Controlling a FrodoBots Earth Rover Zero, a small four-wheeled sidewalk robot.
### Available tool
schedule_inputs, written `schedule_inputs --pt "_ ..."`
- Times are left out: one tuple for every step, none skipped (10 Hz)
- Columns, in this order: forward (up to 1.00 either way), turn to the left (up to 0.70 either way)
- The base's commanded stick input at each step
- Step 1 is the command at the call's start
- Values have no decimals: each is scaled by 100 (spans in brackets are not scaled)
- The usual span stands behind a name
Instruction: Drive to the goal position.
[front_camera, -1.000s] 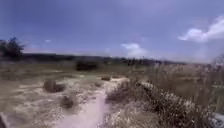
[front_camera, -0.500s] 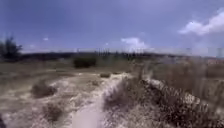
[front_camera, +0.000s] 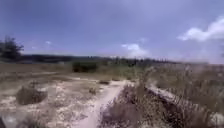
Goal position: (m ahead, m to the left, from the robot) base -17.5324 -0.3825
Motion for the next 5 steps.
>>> schedule_inputs --pt "70 0" --pt "70 0" --pt "70 0" --pt "70 0" --pt "70 0"
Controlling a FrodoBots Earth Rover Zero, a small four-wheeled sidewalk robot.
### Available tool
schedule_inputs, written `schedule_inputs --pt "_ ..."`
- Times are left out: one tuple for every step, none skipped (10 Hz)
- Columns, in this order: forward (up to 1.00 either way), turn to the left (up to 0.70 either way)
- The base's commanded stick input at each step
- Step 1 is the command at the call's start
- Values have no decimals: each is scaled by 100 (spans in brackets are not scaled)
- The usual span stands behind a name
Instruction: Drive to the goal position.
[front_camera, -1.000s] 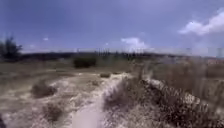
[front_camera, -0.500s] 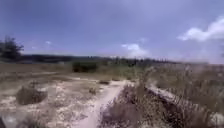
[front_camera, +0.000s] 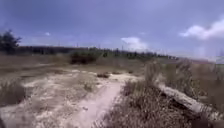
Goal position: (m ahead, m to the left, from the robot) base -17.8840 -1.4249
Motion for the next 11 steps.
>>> schedule_inputs --pt "70 0" --pt "70 0" --pt "70 0" --pt "70 0" --pt "70 0" --pt "70 0" --pt "70 0" --pt "70 0" --pt "70 0" --pt "70 0" --pt "70 0"
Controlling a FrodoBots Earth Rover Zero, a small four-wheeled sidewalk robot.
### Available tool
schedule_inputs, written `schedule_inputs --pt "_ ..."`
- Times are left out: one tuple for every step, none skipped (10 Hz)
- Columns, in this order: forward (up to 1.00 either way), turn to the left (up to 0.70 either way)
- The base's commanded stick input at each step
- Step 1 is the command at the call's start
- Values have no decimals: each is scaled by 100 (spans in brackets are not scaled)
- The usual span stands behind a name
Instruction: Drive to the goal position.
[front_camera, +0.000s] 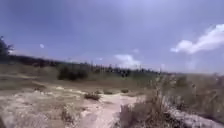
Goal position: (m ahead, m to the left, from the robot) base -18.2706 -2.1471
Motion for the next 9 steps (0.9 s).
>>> schedule_inputs --pt "70 0" --pt "70 0" --pt "70 0" --pt "70 0" --pt "70 0" --pt "70 0" --pt "70 0" --pt "70 0" --pt "70 0"
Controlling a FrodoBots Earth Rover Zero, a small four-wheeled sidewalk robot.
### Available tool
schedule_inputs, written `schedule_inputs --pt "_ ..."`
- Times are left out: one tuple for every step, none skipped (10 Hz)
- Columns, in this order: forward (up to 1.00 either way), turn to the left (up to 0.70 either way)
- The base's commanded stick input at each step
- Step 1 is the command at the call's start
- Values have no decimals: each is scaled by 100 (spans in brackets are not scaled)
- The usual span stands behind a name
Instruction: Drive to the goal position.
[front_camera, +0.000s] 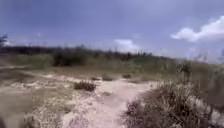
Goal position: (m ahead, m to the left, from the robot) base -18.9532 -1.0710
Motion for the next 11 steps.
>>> schedule_inputs --pt "70 0" --pt "70 0" --pt "70 0" --pt "70 0" --pt "70 0" --pt "70 0" --pt "70 0" --pt "70 0" --pt "70 0" --pt "70 0" --pt "70 0"
